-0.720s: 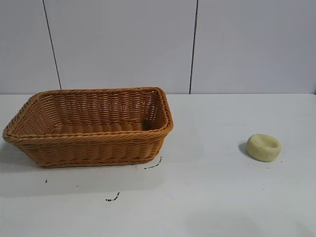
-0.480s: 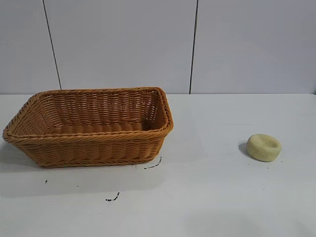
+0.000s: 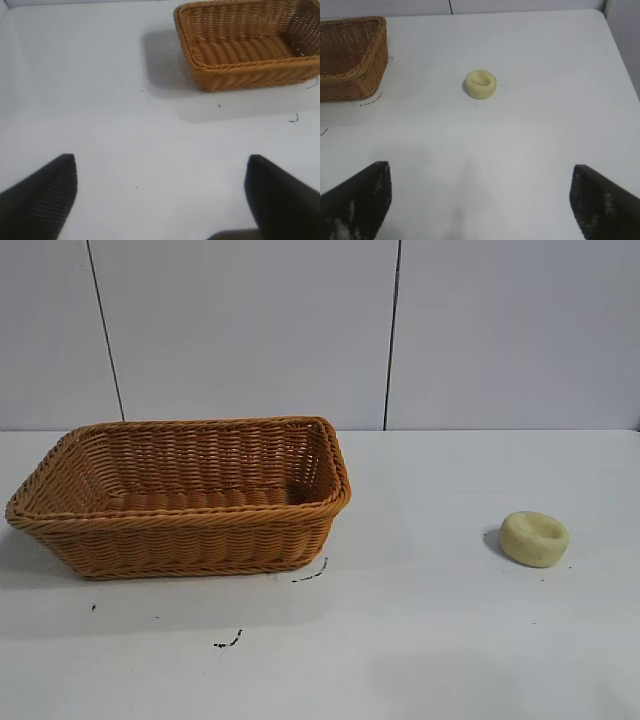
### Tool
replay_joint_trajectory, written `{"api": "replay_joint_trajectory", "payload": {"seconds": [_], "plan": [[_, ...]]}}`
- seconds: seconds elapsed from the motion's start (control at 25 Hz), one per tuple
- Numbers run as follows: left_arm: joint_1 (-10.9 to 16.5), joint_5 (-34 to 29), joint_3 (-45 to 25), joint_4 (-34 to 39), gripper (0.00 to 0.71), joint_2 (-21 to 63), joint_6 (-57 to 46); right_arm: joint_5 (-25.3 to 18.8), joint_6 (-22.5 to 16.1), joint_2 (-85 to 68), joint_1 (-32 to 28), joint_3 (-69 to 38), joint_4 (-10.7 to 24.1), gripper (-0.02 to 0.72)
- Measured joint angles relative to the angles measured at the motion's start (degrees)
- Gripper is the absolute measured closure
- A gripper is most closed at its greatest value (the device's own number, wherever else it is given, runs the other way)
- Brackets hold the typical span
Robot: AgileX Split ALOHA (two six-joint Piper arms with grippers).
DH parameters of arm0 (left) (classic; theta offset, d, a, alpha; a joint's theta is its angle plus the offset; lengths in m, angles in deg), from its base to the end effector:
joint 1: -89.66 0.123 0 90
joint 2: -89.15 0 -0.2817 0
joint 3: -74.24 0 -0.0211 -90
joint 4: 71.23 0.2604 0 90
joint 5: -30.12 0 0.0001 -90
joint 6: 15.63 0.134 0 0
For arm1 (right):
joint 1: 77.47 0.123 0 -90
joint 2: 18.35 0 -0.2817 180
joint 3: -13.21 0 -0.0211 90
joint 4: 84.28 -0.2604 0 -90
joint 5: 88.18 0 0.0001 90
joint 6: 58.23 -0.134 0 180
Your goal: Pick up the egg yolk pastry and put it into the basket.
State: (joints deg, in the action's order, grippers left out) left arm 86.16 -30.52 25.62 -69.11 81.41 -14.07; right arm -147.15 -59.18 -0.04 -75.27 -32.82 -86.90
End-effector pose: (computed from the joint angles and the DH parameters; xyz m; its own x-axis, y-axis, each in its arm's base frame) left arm 0.0455 0.0016 0.2619 -0.4510 0.0730 -0.8896 0.0528 0.9971 0.0550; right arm 0.0698 0.0079 0.2697 -0.5508 0.0190 -0.8344 -0.0490 0.9973 0.0550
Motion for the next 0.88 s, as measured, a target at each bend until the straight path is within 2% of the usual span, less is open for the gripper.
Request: {"api": "replay_joint_trajectory", "payload": {"seconds": [0.28,0.48,0.56,0.88], "plan": [[0.0,0.0,0.0,0.0,0.017,0.0,0.0,1.0,0.0,25.9,0.0,8.0,1.2,0.008],[0.0,0.0,0.0,0.0,0.017,0.0,0.0,5.6,-0.4,46.7,0.0,14.6,1.5,0.008],[0.0,0.0,0.0,0.0,0.017,0.0,0.0,7.0,-0.5,54.8,0.0,18.2,1.4,0.008],[0.0,0.0,0.0,0.0,0.017,0.0,0.0,8.0,-0.3,84.5,0.0,36.4,1.4,0.008]]}}
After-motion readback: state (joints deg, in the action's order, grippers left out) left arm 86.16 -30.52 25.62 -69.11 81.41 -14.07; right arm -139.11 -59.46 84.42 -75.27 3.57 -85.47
